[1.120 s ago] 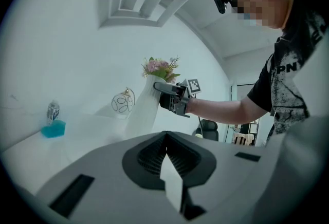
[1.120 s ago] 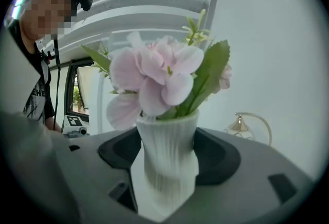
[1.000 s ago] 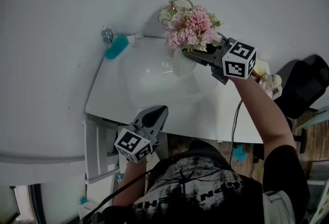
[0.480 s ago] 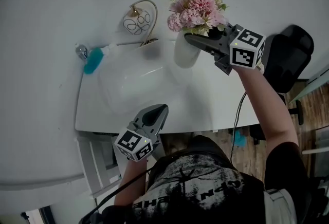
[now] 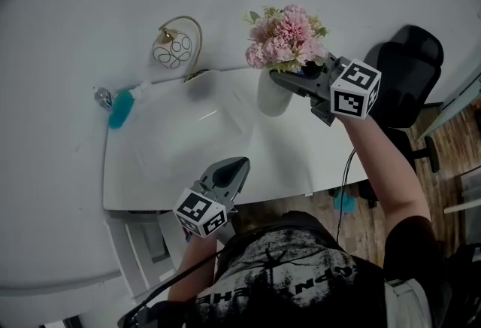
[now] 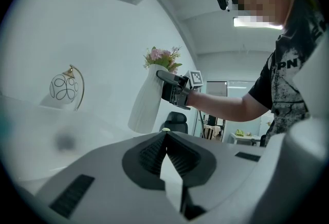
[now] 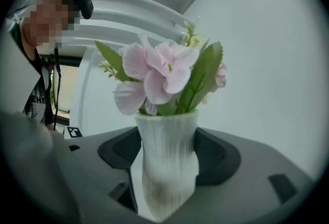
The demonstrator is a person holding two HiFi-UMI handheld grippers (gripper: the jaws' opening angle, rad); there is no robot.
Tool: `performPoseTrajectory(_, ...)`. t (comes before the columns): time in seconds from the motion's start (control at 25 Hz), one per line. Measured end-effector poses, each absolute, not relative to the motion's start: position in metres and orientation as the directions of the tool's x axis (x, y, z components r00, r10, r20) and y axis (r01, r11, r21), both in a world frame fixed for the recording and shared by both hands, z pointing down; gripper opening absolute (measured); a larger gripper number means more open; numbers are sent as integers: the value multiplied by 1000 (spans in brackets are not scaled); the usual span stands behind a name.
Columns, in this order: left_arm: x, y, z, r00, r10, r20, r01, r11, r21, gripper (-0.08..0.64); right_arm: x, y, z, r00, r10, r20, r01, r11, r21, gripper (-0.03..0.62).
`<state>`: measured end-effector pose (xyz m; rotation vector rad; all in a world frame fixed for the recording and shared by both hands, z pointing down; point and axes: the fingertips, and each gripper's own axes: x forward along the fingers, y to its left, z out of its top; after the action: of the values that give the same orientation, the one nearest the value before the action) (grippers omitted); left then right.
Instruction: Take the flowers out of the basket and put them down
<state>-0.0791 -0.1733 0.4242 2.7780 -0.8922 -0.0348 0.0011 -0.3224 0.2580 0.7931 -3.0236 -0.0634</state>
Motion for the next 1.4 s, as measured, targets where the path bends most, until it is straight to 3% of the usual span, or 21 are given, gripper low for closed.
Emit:
performPoseTrajectory(0.6, -4, -184, 428, 795, -599, 91, -603, -767, 219, 14, 62, -321, 354, -874, -484, 43, -485, 874, -20, 321)
performPoseTrajectory(1.4, 45, -178, 459, 741, -650, 169, -671, -702, 238, 14, 84, -284, 470, -891, -449, 65, -452, 891, -46, 321)
